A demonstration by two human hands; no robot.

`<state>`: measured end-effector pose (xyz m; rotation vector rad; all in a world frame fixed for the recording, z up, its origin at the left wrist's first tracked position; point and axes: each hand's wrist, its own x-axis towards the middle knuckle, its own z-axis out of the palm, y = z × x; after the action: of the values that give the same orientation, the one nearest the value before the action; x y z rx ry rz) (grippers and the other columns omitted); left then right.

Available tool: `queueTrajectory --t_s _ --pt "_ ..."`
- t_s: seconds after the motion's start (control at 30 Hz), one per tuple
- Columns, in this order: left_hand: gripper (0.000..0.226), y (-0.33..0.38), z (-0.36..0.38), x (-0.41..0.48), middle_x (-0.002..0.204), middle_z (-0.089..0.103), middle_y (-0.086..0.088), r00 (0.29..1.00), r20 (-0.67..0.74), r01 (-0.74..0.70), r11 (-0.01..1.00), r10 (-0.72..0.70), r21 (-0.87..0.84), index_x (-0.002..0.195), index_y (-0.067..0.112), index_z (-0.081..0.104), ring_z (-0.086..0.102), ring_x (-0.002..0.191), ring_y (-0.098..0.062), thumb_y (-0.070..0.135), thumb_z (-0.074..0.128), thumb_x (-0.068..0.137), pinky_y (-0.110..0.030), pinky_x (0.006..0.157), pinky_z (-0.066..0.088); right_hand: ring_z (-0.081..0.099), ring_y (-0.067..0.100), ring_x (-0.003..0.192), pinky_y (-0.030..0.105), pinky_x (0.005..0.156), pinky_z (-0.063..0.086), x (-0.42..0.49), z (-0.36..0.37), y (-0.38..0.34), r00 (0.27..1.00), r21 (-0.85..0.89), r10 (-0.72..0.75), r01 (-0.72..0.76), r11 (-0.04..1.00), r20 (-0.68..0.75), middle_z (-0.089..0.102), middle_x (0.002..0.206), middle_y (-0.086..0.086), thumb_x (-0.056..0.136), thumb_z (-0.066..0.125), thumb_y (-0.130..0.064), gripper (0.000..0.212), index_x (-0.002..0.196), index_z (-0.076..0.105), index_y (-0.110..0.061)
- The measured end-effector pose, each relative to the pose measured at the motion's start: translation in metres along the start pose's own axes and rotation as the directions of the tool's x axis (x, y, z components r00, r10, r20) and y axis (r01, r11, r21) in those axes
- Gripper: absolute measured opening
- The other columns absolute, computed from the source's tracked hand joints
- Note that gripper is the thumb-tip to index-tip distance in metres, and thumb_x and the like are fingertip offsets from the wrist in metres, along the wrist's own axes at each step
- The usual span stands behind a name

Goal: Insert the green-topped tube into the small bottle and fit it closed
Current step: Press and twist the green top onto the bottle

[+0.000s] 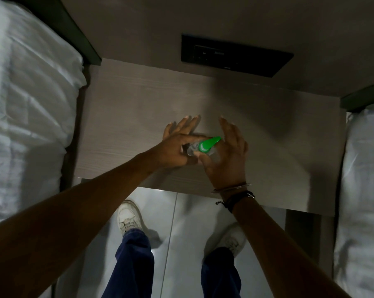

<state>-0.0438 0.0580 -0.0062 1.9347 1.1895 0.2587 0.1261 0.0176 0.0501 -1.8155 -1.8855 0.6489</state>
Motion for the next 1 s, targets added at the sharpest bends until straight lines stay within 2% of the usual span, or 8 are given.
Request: queueTrajectory --t_s 0.1,0.2,0.33,0.5,0.6,0.7,0.9,1.0 --pt "0.063 -0.001 -0.001 0.0 0.152 -0.007 0.018 1.0 0.02 0.01 1.0 -0.01 0.009 0.128 0.052 0.037 -0.015 0.143 -0.009 0.047 0.072 0.076 -0.049 0.113 -0.012 0.037 0.037 0.134 0.056 0.106 0.031 0.003 0.002 -0.002 0.998 -0.002 0.055 -0.055 0.998 -0.031 0.045 0.146 0.015 0.062 0.083 -0.048 0.053 0.094 0.067 -0.009" --pt "0.062 -0.002 -0.004 0.002 0.152 -0.009 0.017 0.998 0.057 0.018 1.0 -0.019 0.017 0.135 0.044 0.04 -0.016 0.142 -0.01 0.048 0.066 0.078 -0.047 0.113 -0.013 0.028 0.032 0.141 0.049 0.11 0.026 0.003 0.004 -0.003 0.997 0.076 0.056 -0.059 0.995 0.043 0.027 0.156 0.016 0.066 0.078 -0.051 0.065 0.118 0.06 -0.016" --pt "0.062 -0.004 -0.008 0.007 0.15 -0.007 0.02 0.993 0.114 0.028 1.0 -0.028 0.007 0.128 0.05 0.041 -0.016 0.139 -0.005 0.044 0.073 0.075 -0.037 0.109 -0.016 0.039 0.04 0.133 0.062 0.104 0.034 0.0 0.005 0.001 1.0 0.113 -0.019 0.02 0.993 -0.007 0.043 0.146 0.021 0.066 0.083 -0.018 0.037 0.097 0.069 -0.005" --pt "0.065 -0.008 -0.006 0.01 0.15 -0.006 0.022 0.992 0.118 0.044 0.999 -0.047 0.029 0.129 0.053 0.034 -0.014 0.139 -0.003 0.041 0.072 0.079 -0.038 0.111 -0.013 0.041 0.03 0.132 0.046 0.105 0.033 0.006 0.011 -0.007 0.986 0.072 0.159 -0.155 0.985 -0.055 0.044 0.145 0.013 0.059 0.085 -0.053 0.061 0.098 0.064 -0.011" --pt "0.064 -0.008 -0.006 0.01 0.148 -0.006 0.023 0.989 0.13 0.074 0.997 -0.073 -0.002 0.13 0.052 0.033 -0.012 0.139 -0.003 0.035 0.071 0.082 -0.039 0.114 -0.011 0.033 0.033 0.138 0.054 0.11 0.03 0.001 0.012 -0.005 0.996 0.152 0.085 -0.086 0.985 0.009 0.033 0.153 0.016 0.07 0.08 -0.04 0.053 0.113 0.064 -0.013" --pt "0.07 -0.006 -0.005 0.009 0.149 -0.005 0.023 0.989 0.131 0.077 0.997 -0.072 -0.029 0.134 0.047 0.032 -0.01 0.138 -0.001 0.035 0.074 0.079 -0.034 0.111 -0.012 0.04 0.041 0.132 0.065 0.102 0.035 -0.002 0.01 -0.001 0.998 0.146 0.025 -0.016 0.989 -0.063 0.046 0.143 0.021 0.066 0.083 -0.02 0.036 0.095 0.067 -0.004" --pt "0.068 -0.001 -0.003 0.009 0.16 0.003 0.008 0.99 0.107 0.091 0.995 -0.087 -0.032 0.136 0.045 0.033 -0.006 0.146 -0.014 0.035 0.072 0.081 -0.042 0.113 -0.009 0.039 0.029 0.132 0.046 0.106 0.033 0.003 0.014 -0.006 0.98 0.152 0.186 -0.173 0.973 -0.073 0.042 0.146 0.012 0.059 0.079 -0.058 0.06 0.098 0.064 -0.015" --pt "0.069 -0.002 0.001 0.009 0.158 0.001 0.011 0.993 0.076 0.097 0.995 -0.095 -0.036 0.136 0.042 0.035 -0.005 0.147 -0.015 0.035 0.074 0.08 -0.04 0.113 -0.008 0.036 0.035 0.136 0.059 0.105 0.034 -0.003 0.012 -0.001 0.996 0.157 0.082 -0.074 0.985 -0.046 0.038 0.15 0.018 0.07 0.075 -0.039 0.049 0.108 0.066 -0.01"
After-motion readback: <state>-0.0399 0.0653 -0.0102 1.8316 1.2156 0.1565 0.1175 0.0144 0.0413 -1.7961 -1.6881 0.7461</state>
